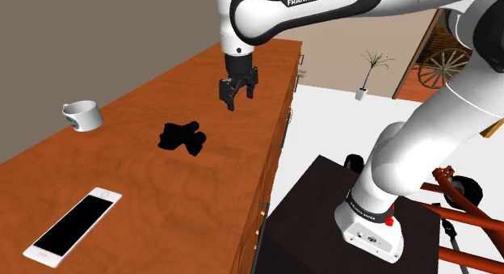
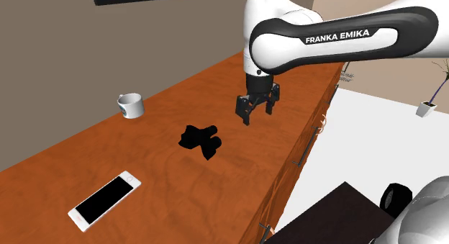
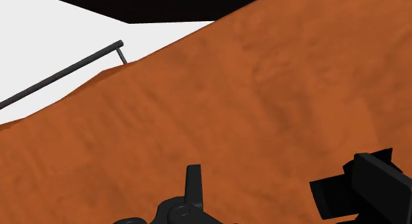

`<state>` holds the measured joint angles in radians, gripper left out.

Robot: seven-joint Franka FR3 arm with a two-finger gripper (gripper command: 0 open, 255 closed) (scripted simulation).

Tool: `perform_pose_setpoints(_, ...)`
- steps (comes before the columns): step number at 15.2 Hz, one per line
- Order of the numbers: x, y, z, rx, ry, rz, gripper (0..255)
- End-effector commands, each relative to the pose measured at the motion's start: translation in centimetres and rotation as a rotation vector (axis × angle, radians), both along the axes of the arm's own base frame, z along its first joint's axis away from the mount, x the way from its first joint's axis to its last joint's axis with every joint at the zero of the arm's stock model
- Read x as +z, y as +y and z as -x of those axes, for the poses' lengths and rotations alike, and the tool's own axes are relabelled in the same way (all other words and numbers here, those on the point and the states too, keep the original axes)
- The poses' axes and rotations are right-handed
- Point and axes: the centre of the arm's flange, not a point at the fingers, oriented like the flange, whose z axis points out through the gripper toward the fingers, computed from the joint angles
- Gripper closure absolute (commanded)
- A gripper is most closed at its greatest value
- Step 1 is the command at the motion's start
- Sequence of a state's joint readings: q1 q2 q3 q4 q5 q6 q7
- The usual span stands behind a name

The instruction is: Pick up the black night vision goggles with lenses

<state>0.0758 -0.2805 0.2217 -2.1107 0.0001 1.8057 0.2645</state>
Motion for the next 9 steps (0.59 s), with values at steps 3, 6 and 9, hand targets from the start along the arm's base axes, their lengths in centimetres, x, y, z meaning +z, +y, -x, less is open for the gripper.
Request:
perform_pose_setpoints(3,-1.8,4.1,-3.0,0.029,-0.002,-0.008,0)
perform_pose_setpoints(6,-3.1,7.0,-5.2,0.050,-0.004,-0.013,0)
perform_pose_setpoints(9,-4.3,10.0,-7.4,0.071,-0.005,-0.018,0)
